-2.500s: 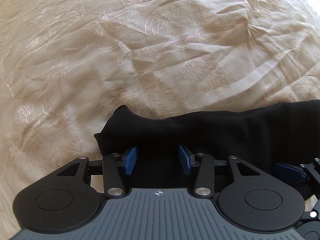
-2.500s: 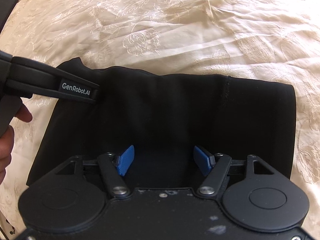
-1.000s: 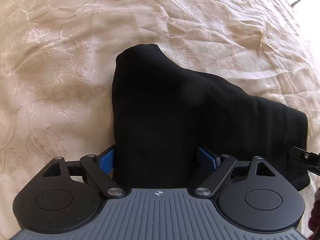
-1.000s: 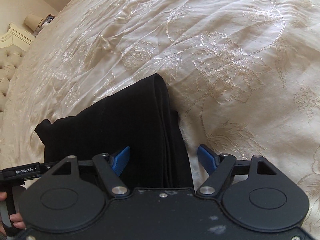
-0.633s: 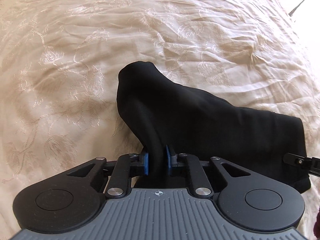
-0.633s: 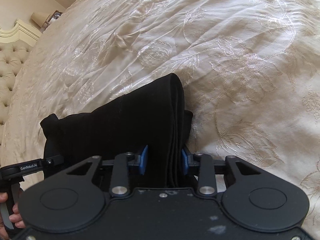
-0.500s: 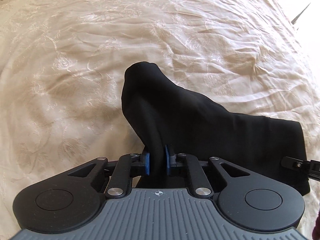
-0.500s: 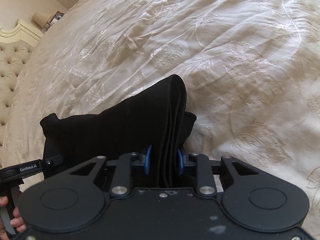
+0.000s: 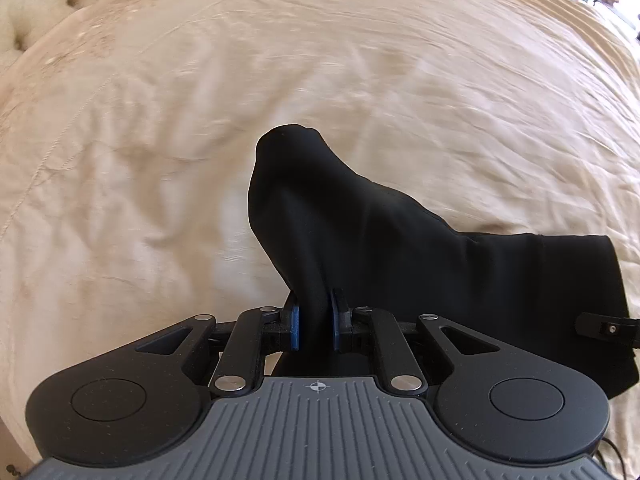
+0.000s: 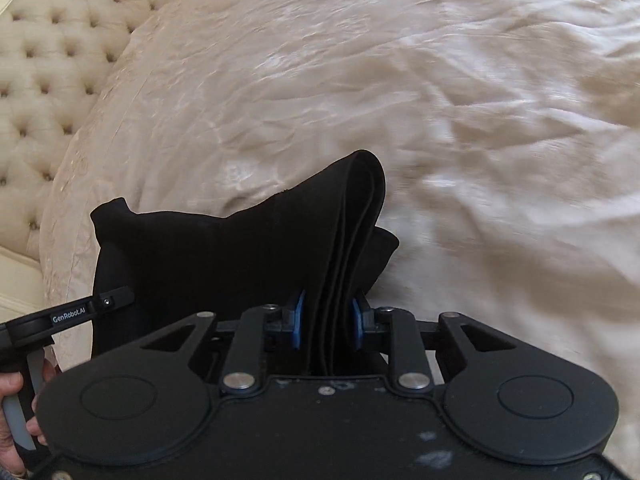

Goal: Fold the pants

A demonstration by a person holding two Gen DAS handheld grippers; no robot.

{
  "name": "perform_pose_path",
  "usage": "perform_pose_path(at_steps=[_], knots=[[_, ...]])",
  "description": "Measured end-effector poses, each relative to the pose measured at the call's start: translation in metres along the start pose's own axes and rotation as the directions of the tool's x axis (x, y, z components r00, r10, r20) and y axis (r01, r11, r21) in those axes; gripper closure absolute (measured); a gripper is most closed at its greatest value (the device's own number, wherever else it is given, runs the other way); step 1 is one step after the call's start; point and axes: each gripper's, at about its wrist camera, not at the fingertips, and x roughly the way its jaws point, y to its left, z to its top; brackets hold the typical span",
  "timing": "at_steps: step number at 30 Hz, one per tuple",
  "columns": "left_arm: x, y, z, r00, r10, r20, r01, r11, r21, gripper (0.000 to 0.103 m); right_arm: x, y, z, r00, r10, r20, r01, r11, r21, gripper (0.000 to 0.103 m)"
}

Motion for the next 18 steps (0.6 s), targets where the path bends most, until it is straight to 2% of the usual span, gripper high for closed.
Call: perform_pose_path(at_steps=[4,6,9,11,14,18], knots=[[0.017,0.058,0.013,0.998,0.054,-0.018,-0.055,0.995,-0.081,0.089,0.051,0.067,0.019,0.999,0.033,-0.040,-0.036,0.996,-0.080,0.078],[0.027,0.084,0.014,0.997,0.064,-0.050,-0.070,0.990,-0.125,0.085,0.071,0.093,0.024,0.998,0.027,-0.052,-0.033,0.993,-0.113,0.076],[0.044,0.107,0.008,0.994,0.034,-0.105,-0.053,0.983,-0.177,0.071,0.092,0.115,0.026,0.995,-0.081,-0.060,0.070,0.984,-0.164,0.059],[0.049,0.113,0.004,0.995,-0.001,-0.103,-0.019,0.981,-0.192,0.067,0.100,0.114,0.025,0.990,-0.127,-0.063,0.117,0.982,-0.150,0.057],[0.047,0.113,0.000,0.997,-0.015,-0.080,0.001,0.985,-0.173,0.065,0.094,0.096,0.022,0.991,-0.124,-0.056,0.119,0.990,-0.077,0.057],[0.030,0.116,-0.006,0.999,0.018,-0.043,-0.026,0.980,-0.197,0.065,0.069,0.091,0.019,0.991,-0.134,-0.019,0.134,0.991,-0.022,0.056]])
